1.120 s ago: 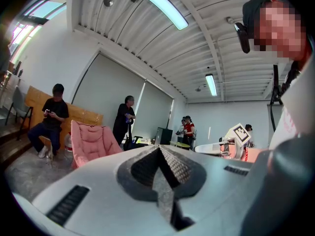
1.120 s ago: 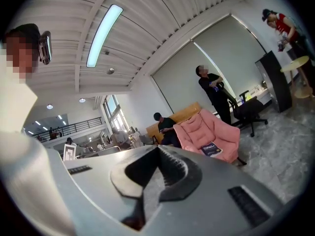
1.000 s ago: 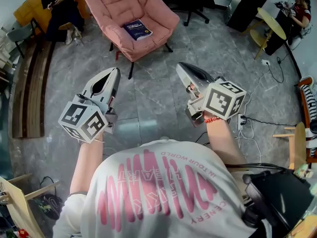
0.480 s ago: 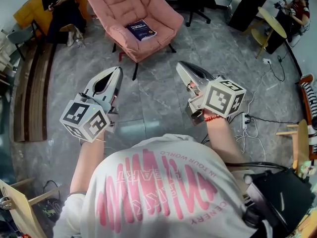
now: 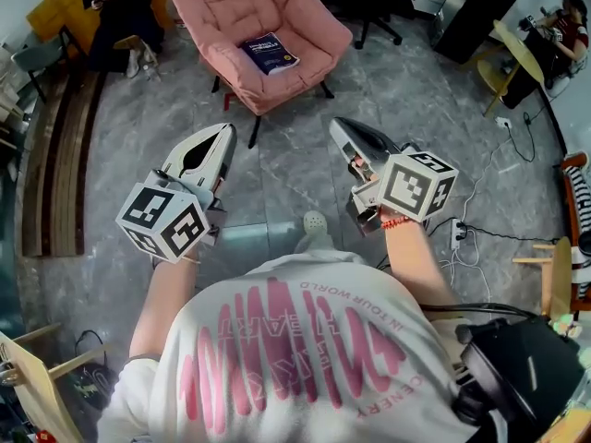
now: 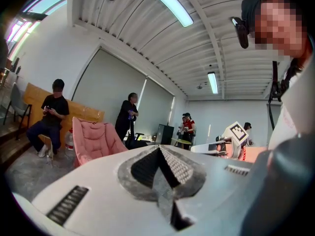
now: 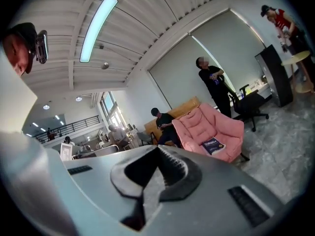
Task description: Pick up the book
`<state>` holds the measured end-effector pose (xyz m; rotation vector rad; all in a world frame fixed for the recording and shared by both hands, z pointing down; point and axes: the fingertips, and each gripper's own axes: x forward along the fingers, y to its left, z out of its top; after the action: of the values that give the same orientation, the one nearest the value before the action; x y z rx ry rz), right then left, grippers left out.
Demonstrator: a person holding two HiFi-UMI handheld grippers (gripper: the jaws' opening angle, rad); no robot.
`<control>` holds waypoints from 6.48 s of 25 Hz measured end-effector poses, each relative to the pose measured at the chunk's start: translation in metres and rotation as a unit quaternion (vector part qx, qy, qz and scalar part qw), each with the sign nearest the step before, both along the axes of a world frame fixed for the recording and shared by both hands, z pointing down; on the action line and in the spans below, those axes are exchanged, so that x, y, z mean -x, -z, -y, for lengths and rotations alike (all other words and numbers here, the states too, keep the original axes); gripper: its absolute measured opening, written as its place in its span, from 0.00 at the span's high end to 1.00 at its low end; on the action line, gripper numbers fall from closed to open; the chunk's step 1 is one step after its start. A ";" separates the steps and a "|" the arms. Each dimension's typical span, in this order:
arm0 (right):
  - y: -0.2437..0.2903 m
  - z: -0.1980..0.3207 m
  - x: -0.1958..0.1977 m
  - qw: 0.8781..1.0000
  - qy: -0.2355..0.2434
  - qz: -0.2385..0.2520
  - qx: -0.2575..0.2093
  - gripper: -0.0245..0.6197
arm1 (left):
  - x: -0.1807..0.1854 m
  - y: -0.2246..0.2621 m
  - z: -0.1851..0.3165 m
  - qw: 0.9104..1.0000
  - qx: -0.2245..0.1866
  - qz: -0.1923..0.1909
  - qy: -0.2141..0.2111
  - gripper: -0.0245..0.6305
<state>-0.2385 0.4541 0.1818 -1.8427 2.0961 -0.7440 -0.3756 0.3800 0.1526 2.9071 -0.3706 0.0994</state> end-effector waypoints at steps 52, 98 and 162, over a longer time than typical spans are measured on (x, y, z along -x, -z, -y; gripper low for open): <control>-0.047 0.280 -0.226 0.997 0.039 0.016 0.059 0.95 | -0.230 -0.037 0.283 0.997 -0.035 0.060 0.028 0.95; -0.101 0.533 -0.323 0.981 0.163 -0.002 0.106 0.95 | -0.316 -0.101 0.491 0.986 0.029 0.079 0.142 0.95; -0.503 0.510 -0.310 0.839 0.304 0.002 0.452 0.46 | -0.329 -0.517 0.444 0.782 0.463 0.270 0.319 0.48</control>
<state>0.0712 -0.0564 0.6852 -1.3954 2.5779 -2.1932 -0.0469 -0.0637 0.6696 1.6174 -1.0223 0.7619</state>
